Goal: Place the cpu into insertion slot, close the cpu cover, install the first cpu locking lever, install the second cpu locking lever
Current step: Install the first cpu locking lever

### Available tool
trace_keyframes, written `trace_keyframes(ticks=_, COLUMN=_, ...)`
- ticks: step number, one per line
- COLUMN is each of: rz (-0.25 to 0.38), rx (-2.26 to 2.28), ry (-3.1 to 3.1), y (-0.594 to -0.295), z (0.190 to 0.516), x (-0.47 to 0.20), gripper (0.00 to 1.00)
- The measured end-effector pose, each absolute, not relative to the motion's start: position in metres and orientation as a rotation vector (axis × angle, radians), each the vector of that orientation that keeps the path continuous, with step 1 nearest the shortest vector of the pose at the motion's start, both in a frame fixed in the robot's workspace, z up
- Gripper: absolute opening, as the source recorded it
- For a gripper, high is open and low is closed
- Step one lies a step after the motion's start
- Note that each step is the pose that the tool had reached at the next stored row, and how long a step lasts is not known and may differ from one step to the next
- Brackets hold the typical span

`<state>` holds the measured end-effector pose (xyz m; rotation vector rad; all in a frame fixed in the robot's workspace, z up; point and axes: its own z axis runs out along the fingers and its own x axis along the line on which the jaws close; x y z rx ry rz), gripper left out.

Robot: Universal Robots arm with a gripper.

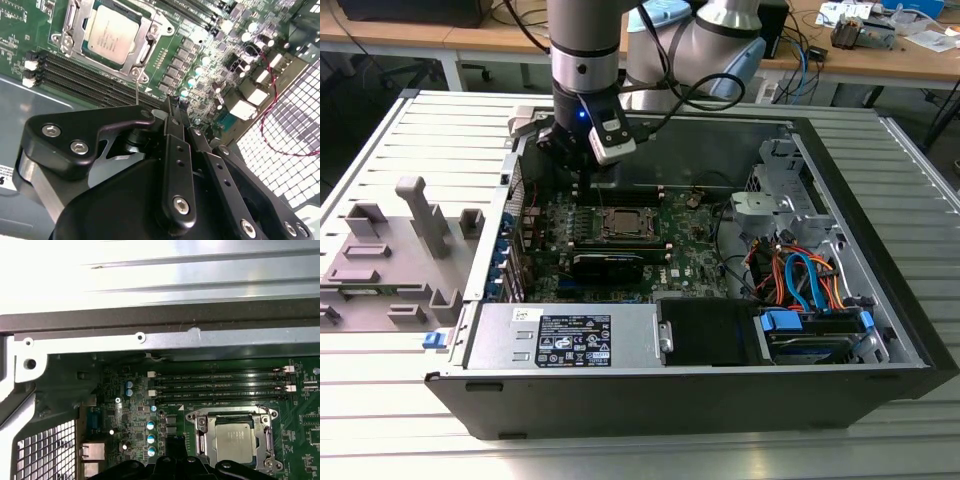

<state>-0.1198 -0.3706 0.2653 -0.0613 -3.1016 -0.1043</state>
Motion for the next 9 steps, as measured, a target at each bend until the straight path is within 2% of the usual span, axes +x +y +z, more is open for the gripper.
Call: trace_keyframes(ticks=9, rz=-0.104, rx=-0.061, ry=-3.102, y=-0.3597, z=0.2651, x=-0.1205, gripper=0.11)
